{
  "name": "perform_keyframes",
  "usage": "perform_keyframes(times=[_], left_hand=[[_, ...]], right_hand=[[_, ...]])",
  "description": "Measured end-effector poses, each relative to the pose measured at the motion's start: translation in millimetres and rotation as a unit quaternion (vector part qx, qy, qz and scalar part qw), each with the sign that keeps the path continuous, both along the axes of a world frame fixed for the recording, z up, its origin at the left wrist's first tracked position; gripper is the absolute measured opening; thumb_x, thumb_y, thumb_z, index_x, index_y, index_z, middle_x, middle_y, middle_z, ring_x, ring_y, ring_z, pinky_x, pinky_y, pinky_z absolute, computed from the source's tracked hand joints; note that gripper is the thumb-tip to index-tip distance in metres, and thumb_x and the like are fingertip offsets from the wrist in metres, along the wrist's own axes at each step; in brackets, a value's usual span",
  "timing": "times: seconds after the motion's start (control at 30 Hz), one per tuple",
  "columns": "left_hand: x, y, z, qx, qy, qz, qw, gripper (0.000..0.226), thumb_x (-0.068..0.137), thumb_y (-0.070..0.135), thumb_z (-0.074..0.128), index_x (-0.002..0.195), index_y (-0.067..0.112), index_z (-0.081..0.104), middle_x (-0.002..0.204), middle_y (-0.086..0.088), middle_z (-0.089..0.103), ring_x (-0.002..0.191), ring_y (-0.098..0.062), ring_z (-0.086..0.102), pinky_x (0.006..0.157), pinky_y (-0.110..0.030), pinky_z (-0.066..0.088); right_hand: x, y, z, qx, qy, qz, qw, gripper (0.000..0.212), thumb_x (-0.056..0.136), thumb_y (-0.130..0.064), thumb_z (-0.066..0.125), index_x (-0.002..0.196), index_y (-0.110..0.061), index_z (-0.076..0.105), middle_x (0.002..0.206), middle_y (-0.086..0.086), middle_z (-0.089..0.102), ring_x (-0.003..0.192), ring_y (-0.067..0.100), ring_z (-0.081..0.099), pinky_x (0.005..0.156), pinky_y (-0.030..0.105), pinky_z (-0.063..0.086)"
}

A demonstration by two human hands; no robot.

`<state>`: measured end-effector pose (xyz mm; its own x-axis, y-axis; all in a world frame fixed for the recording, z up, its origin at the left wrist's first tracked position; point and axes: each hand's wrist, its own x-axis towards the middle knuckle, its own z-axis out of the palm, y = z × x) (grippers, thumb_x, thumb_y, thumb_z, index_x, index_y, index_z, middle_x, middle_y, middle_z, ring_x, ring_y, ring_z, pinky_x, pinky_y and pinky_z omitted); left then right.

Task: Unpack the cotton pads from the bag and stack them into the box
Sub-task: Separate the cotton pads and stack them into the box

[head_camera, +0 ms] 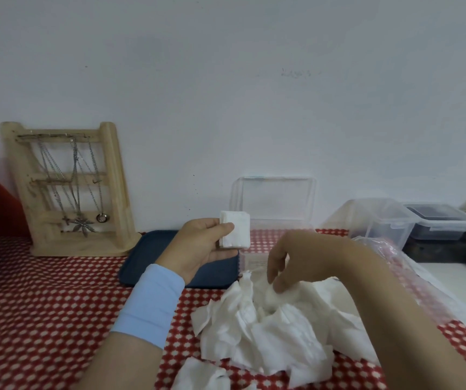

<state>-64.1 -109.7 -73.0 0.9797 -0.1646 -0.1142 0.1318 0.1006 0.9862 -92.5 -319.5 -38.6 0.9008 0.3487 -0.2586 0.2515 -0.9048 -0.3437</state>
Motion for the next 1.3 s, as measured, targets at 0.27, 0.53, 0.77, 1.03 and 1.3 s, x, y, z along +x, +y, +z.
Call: perform_keyframes(times=[0.27, 0.53, 0.77, 1.03, 1.3], left_hand=[[-3, -3, 0, 0.05, -0.017, 0.002, 0.999, 0.011, 0.099, 0.013, 0.064, 0.102, 0.011, 0.074, 0.103, -0.01, 0.079, 0.093, -0.021, 0.077, 0.076, -0.03, 0.062], [-13, -11, 9, 0.047, 0.005, -0.095, 0.994, 0.024, 0.094, 0.024, 0.07, 0.11, 0.006, 0.074, 0.104, -0.011, 0.079, 0.096, -0.022, 0.077, 0.076, -0.032, 0.063], [-11, -15, 4, 0.044, -0.042, -0.047, 0.997, 0.024, 0.086, 0.004, 0.077, 0.11, 0.006, 0.073, 0.098, -0.006, 0.08, 0.086, -0.016, 0.078, 0.066, -0.023, 0.06], [-6, -14, 0, -0.013, -0.034, -0.029, 0.999, 0.029, 0.091, 0.01, 0.073, 0.119, 0.005, 0.07, 0.109, -0.009, 0.078, 0.1, -0.022, 0.076, 0.076, -0.029, 0.062], [-2, -7, 0, -0.065, -0.007, -0.006, 0.998, 0.023, 0.103, 0.014, 0.057, 0.116, -0.002, 0.068, 0.104, -0.015, 0.078, 0.095, -0.026, 0.077, 0.076, -0.034, 0.064]], right_hand=[[1, -12, 10, 0.316, -0.01, -0.023, 0.948, 0.003, 0.089, -0.018, 0.076, 0.086, -0.017, 0.075, 0.083, -0.002, 0.075, 0.071, 0.009, 0.064, 0.071, 0.023, 0.05], [8, -6, -2, 0.39, -0.043, -0.054, 0.918, 0.008, 0.094, -0.012, 0.069, 0.102, -0.013, 0.07, 0.074, 0.0, 0.07, 0.06, 0.021, 0.068, 0.052, 0.027, 0.045], [7, 5, 1, 0.389, -0.021, -0.178, 0.903, 0.033, 0.078, -0.04, 0.084, 0.096, -0.014, 0.075, 0.077, 0.002, 0.076, 0.06, 0.012, 0.067, 0.052, 0.024, 0.043], [11, -1, -2, 0.464, 0.05, -0.189, 0.864, 0.026, 0.084, -0.019, 0.08, 0.097, 0.002, 0.073, 0.079, 0.008, 0.074, 0.068, 0.015, 0.068, 0.066, 0.03, 0.05], [4, -1, 8, 0.464, -0.068, -0.193, 0.862, 0.015, 0.089, -0.016, 0.076, 0.075, -0.013, 0.073, 0.062, -0.004, 0.069, 0.055, 0.012, 0.064, 0.054, 0.029, 0.039]])
